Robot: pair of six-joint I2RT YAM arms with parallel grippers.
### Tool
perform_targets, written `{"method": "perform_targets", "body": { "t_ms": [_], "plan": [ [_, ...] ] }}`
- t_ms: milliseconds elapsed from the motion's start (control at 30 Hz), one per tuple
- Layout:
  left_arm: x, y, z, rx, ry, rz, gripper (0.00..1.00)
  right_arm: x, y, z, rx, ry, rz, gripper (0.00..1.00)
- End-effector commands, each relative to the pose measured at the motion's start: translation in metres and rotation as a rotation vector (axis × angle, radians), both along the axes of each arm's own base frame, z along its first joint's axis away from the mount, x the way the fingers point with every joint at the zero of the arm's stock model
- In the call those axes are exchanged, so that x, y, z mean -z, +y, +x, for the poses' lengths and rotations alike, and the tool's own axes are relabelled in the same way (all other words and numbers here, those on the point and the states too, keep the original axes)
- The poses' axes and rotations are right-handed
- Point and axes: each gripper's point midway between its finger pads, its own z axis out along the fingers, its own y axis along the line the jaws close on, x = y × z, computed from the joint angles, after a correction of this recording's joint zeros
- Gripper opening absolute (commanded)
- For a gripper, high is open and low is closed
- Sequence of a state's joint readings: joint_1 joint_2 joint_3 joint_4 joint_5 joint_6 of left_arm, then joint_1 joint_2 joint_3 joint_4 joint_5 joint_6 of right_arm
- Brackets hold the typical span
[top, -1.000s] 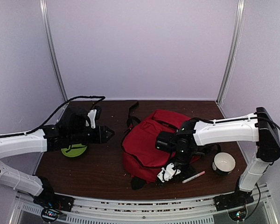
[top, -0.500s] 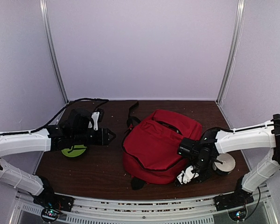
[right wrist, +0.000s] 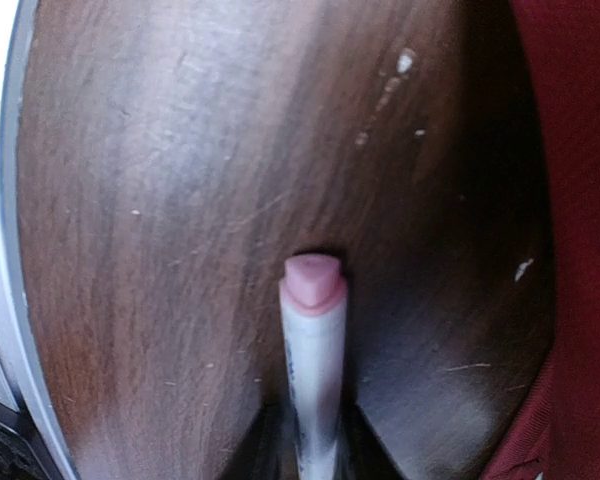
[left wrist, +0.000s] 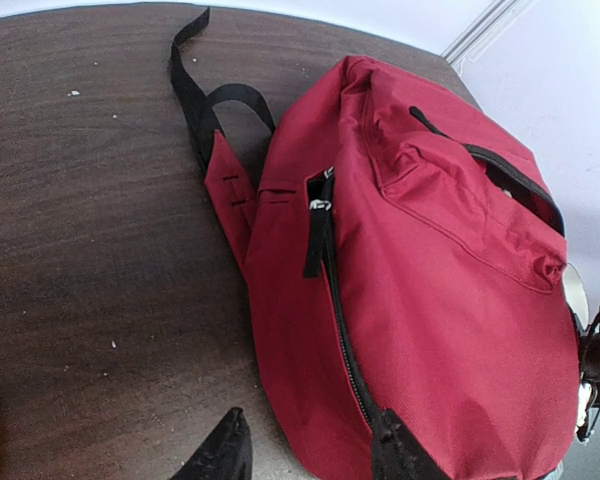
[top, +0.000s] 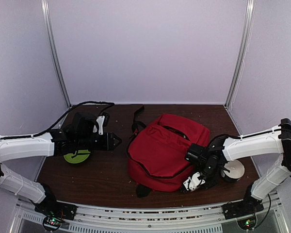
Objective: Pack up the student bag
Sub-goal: Move the pen to the corner of the board, then pick up the pen from the center of the board, then place the pen in the lower front pocket of the bag.
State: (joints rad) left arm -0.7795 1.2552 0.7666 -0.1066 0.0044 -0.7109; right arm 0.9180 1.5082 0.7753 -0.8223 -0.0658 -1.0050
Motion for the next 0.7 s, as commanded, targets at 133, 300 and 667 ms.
{"method": "perform_targets", "body": {
  "t_ms": [133, 300, 667],
  "plan": [
    [-0.021, -0.008, 0.008, 0.001, -0.037, -0.056, 0.44, -0.004, 0.012, 0.002, 0.108, 0.019, 0.048, 0.09],
    [-0.022, -0.014, 0.01, 0.02, -0.031, -0.056, 0.44, -0.088, 0.049, -0.025, 0.104, 0.178, 0.244, 0.09],
    [-0.022, -0.03, 0.013, 0.057, -0.007, -0.097, 0.44, -0.213, 0.128, 0.031, 0.119, 0.064, 0.539, 0.08]
  ]
}}
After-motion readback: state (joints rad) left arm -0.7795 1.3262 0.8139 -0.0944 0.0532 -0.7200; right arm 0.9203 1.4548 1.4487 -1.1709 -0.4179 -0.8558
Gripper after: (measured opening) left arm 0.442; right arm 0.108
